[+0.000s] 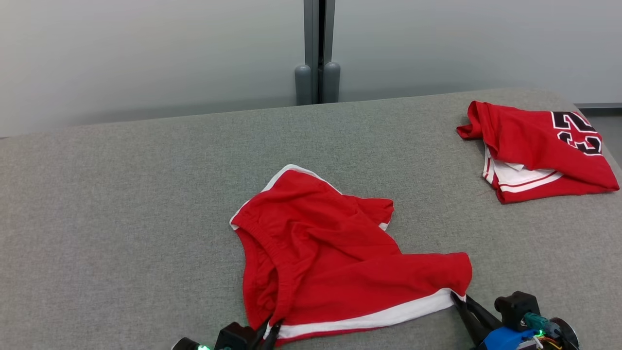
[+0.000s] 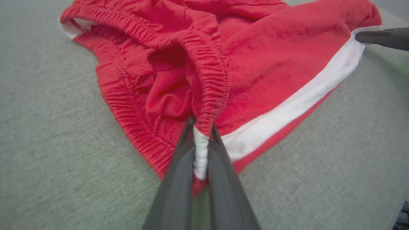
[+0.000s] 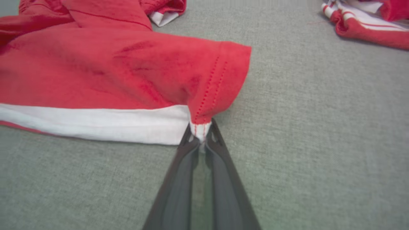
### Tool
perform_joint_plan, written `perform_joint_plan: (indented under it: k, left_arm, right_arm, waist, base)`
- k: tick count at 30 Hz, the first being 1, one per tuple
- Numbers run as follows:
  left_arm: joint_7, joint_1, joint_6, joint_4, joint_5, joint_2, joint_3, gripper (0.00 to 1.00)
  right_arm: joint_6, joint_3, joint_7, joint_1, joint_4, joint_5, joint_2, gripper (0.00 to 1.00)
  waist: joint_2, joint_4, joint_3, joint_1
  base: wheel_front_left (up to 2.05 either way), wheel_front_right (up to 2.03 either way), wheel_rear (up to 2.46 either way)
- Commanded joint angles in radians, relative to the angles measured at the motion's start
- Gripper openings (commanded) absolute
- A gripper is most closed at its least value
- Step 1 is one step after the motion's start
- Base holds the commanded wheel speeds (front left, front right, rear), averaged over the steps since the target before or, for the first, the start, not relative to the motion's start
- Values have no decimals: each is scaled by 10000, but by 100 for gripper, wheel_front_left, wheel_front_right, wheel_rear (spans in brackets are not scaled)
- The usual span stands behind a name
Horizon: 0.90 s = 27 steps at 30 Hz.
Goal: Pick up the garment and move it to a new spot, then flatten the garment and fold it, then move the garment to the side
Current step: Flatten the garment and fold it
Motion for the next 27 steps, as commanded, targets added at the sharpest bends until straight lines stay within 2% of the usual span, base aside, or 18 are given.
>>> perform_joint_plan:
  k: [1,8,15,20,27]
  left_arm:
    - [3,-13,-9,-144,-94,12,54,0]
    - [-8,29,-10,-1806,-575,32,696,0]
    - [-8,-1019,-10,-3088,-1070,216,1477,0]
    - [-8,-2764,-10,-3075,-1537,495,1796,0]
    - [421,-6902,-10,-2070,-2453,1119,1357,0]
  right_arm:
    - [1,-100,-2,185,-179,63,-46,0]
    - [1,-782,-4,647,-2191,-137,-47,0]
    - [1,-976,-2,-489,-3395,-92,19,0]
    - [1,-618,-4,-2361,-3038,234,153,0]
    - [1,-12,107,-6617,-1092,1069,435,0]
  waist:
    - [0,13,-13,0]
    - [0,-13,31,0]
    - [0,-15,268,0]
    - [0,-22,790,0]
    - [0,-141,2108,0]
  base:
    - [0,0,0]
    - [0,0,0]
    - [0,0,0]
    - [0,0,0]
    - [0,0,0]
